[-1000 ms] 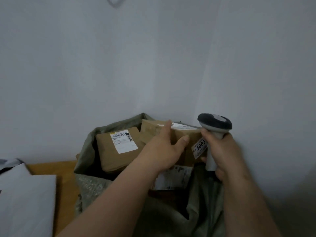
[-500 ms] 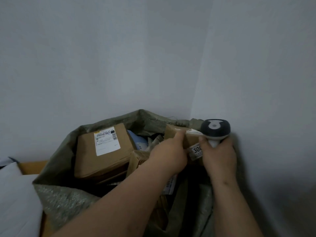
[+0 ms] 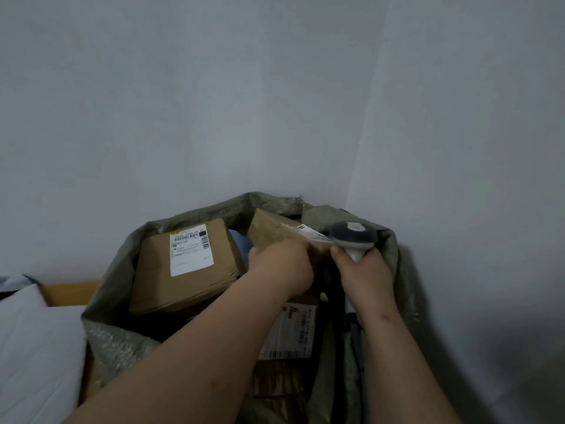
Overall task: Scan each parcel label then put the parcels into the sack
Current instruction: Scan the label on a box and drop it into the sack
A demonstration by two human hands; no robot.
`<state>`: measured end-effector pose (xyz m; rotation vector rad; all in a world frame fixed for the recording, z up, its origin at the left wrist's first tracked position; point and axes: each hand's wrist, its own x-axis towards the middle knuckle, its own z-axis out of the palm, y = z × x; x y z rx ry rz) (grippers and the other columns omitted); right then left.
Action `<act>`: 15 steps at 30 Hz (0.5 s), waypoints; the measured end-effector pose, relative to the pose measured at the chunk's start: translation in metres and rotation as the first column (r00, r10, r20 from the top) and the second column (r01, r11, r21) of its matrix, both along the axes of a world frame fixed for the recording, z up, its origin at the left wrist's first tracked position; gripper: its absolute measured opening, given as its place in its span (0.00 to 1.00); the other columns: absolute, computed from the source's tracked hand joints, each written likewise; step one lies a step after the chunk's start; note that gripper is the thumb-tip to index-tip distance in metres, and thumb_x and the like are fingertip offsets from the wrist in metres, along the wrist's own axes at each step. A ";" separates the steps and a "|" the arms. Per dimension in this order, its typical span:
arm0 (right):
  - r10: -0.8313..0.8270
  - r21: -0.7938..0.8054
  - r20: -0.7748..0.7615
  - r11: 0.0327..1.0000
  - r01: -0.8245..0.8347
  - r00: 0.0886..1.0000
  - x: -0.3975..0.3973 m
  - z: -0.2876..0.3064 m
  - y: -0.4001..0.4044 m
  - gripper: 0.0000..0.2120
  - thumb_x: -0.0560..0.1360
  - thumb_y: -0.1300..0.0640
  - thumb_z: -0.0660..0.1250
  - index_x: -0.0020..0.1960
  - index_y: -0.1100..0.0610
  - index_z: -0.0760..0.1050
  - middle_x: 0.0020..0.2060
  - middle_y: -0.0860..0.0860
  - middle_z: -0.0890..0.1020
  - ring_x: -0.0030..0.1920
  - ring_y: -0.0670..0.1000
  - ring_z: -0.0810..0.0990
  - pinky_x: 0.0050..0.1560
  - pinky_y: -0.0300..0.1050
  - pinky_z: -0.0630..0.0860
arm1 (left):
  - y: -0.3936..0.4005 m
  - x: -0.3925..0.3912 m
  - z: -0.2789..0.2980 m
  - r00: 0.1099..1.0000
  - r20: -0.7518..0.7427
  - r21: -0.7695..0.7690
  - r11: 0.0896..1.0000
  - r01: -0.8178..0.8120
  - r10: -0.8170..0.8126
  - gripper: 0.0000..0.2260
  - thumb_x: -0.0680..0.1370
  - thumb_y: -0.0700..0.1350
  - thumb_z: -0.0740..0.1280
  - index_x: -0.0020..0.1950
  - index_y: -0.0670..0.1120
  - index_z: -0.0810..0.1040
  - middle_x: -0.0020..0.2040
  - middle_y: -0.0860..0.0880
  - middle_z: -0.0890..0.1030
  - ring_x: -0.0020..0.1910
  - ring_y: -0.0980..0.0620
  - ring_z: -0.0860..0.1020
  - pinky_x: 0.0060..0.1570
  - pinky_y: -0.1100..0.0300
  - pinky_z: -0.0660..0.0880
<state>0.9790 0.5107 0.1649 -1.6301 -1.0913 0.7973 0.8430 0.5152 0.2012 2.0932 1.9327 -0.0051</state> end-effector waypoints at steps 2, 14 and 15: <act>-0.047 0.040 -0.009 0.998 0.048 0.999 -0.001 0.000 -0.008 0.24 0.77 0.48 0.70 0.68 0.59 0.72 0.57 0.54 0.80 0.51 0.55 0.77 0.46 0.41 0.68 | -0.003 0.002 -0.006 0.998 -0.046 -0.125 0.991 0.039 -0.045 0.25 0.83 0.51 0.59 0.79 0.52 0.59 0.67 0.48 0.76 0.68 0.44 0.71 0.71 0.36 0.54; 0.142 0.157 -0.174 0.981 -0.115 0.975 -0.029 0.044 -0.080 0.09 0.75 0.50 0.74 0.52 0.51 0.78 0.40 0.49 0.85 0.40 0.50 0.86 0.37 0.46 0.83 | -0.070 -0.074 0.018 0.867 0.499 0.352 0.913 -0.205 0.003 0.17 0.82 0.53 0.61 0.71 0.57 0.72 0.56 0.60 0.80 0.58 0.54 0.78 0.69 0.45 0.68; 0.184 0.164 -0.185 0.974 -0.154 0.965 -0.038 0.051 -0.092 0.10 0.74 0.49 0.75 0.51 0.51 0.79 0.37 0.49 0.86 0.37 0.49 0.86 0.37 0.46 0.83 | -0.078 -0.088 0.017 0.835 0.550 0.357 0.901 -0.246 0.010 0.16 0.82 0.53 0.62 0.70 0.57 0.74 0.52 0.62 0.79 0.54 0.55 0.78 0.64 0.48 0.72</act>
